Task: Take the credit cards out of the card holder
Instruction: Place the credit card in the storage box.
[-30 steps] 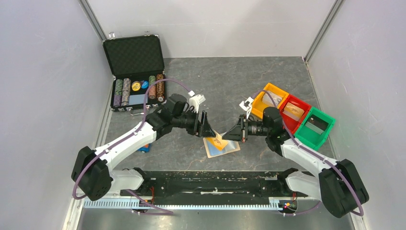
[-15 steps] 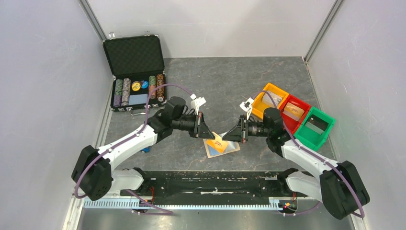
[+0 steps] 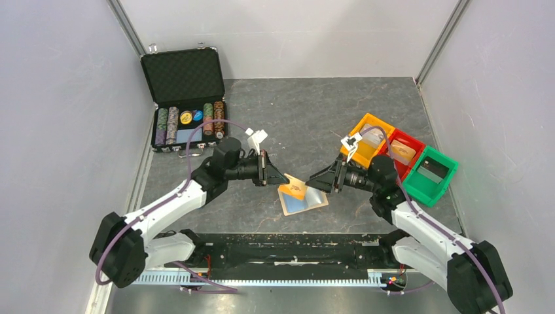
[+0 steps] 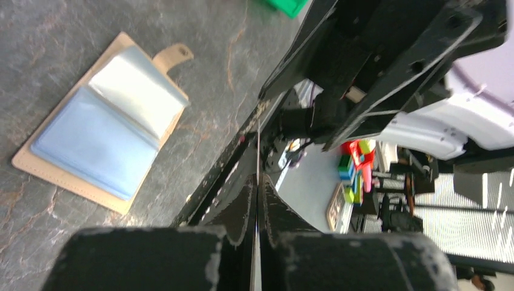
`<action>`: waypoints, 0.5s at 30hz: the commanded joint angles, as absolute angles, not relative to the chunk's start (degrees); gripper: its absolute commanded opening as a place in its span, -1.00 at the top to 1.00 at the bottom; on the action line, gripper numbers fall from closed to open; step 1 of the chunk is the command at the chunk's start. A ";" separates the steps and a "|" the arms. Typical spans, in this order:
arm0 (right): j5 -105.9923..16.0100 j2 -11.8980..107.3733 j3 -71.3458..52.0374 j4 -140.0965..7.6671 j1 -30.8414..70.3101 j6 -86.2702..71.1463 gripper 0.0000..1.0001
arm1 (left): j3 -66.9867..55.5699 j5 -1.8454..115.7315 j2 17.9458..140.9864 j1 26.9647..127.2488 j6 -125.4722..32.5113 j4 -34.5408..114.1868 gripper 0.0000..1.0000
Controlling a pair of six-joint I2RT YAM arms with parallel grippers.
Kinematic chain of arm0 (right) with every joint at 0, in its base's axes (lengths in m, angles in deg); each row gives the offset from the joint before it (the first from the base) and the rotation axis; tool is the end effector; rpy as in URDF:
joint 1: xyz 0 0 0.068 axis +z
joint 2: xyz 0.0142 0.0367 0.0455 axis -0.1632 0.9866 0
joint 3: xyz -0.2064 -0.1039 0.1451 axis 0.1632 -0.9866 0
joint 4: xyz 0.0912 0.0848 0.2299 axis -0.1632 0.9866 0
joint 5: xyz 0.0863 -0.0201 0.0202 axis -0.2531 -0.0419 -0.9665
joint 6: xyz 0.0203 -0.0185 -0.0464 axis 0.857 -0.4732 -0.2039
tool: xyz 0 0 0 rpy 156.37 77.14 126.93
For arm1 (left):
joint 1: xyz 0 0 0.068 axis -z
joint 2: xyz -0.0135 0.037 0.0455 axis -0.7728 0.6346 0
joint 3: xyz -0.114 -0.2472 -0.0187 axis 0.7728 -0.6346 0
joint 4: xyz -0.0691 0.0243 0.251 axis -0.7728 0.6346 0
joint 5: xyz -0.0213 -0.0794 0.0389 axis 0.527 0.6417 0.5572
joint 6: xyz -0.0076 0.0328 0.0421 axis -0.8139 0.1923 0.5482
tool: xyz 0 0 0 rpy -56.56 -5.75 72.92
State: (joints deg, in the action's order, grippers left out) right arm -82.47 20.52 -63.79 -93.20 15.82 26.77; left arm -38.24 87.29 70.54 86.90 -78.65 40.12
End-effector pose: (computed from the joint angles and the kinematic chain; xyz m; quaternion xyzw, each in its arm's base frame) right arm 0.1719 0.1088 0.2359 -0.1592 0.7151 0.5768 0.3613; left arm 0.1904 -0.1674 0.2555 0.1254 0.8060 -0.5396 0.2088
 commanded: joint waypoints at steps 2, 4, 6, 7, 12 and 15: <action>-80.74 19.48 -68.50 -104.89 15.57 35.41 -0.11 | -41.56 81.96 65.37 86.20 -87.17 28.93 0.96; -81.09 19.78 -70.22 -109.69 15.54 38.12 -0.04 | -43.37 80.63 64.19 86.20 -90.20 24.76 0.95; -81.69 20.49 -71.93 -115.22 15.57 40.37 -0.01 | -45.25 79.73 63.22 86.20 -93.23 20.29 0.95; -82.06 20.91 -72.61 -117.37 15.64 41.42 -0.01 | -45.80 79.40 62.93 86.25 -93.95 18.94 0.95; -82.64 23.60 -76.64 -130.18 15.96 48.39 0.01 | -47.88 77.29 60.75 86.20 -94.88 17.04 0.95; -82.01 24.96 -77.42 -133.73 16.64 49.78 0.05 | -49.43 76.00 59.69 86.21 -96.60 14.70 0.96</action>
State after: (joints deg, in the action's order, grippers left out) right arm -82.06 23.67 -76.38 -121.29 15.95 44.95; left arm -47.94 78.83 61.90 86.40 -92.18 21.76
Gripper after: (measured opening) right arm 0.490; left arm 0.034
